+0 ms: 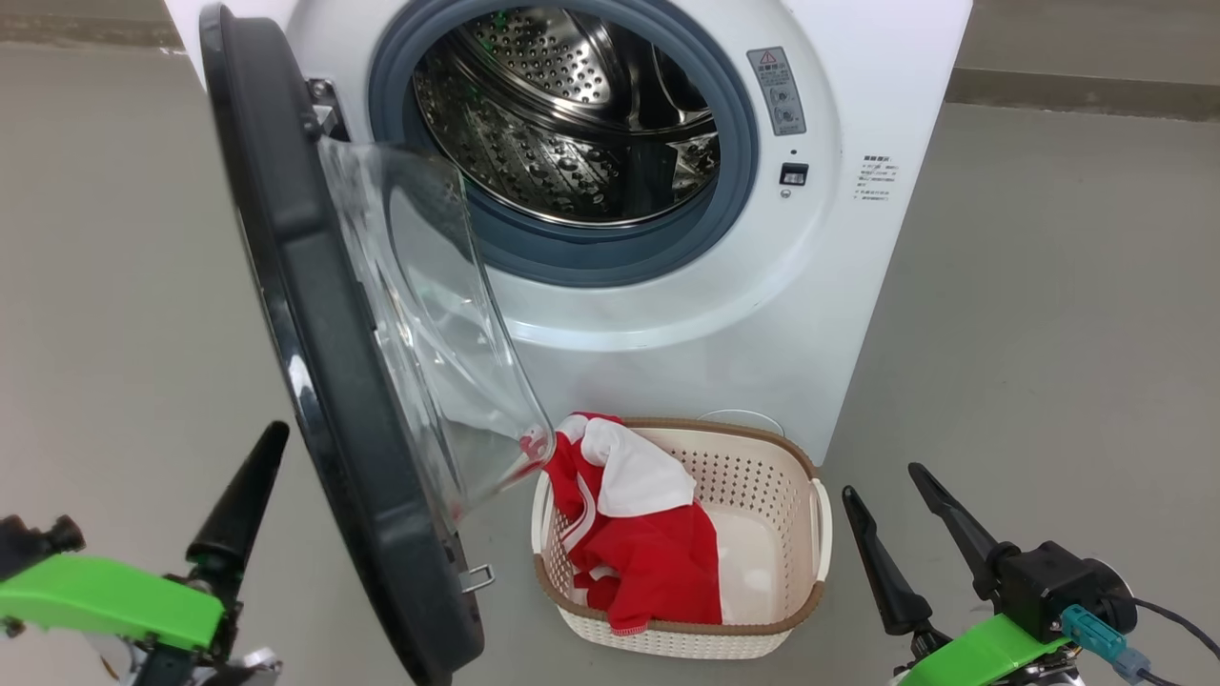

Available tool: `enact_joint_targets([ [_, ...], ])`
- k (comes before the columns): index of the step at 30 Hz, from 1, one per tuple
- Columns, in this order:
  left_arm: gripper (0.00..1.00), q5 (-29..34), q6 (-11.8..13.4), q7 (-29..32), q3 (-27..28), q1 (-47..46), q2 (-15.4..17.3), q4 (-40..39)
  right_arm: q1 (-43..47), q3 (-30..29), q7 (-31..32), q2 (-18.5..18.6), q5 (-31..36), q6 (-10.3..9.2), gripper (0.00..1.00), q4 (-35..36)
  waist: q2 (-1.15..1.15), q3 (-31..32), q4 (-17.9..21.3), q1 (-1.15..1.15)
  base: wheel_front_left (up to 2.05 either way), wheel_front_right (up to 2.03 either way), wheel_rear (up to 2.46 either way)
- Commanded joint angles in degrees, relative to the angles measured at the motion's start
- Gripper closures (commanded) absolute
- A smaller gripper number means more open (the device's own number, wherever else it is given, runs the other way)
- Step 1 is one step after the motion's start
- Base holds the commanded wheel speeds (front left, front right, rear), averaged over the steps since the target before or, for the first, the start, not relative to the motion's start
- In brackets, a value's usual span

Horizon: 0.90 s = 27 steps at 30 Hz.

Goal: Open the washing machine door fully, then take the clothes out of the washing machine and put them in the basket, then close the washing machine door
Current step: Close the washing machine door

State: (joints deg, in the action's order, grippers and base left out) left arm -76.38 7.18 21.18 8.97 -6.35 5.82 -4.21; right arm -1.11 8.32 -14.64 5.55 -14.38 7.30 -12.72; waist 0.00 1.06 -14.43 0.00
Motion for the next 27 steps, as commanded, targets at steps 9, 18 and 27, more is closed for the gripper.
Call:
enact_joint_targets([
  [9,0.0,15.4,-7.8,-13.5,-1.2,0.4,2.8,3.6,-0.9,1.0,-0.4,0.0,-0.1,0.19,0.0,1.0,0.0,0.0,-0.5,0.0,0.0,0.0,0.0],
  [18,0.0,43.8,-9.9,-34.7,-7.5,3.1,8.4,11.1,-0.8,1.8,-0.4,-0.4,-0.5,0.19,0.0,0.7,0.0,-0.2,-0.3,0.0,0.0,0.0,0.0],
  [27,0.0,54.4,-8.9,-36.1,-5.2,5.2,4.9,11.8,-1.0,1.7,-0.4,-0.5,-0.8,0.19,0.0,0.7,0.0,-0.3,0.1,0.0,0.0,0.0,0.0],
])
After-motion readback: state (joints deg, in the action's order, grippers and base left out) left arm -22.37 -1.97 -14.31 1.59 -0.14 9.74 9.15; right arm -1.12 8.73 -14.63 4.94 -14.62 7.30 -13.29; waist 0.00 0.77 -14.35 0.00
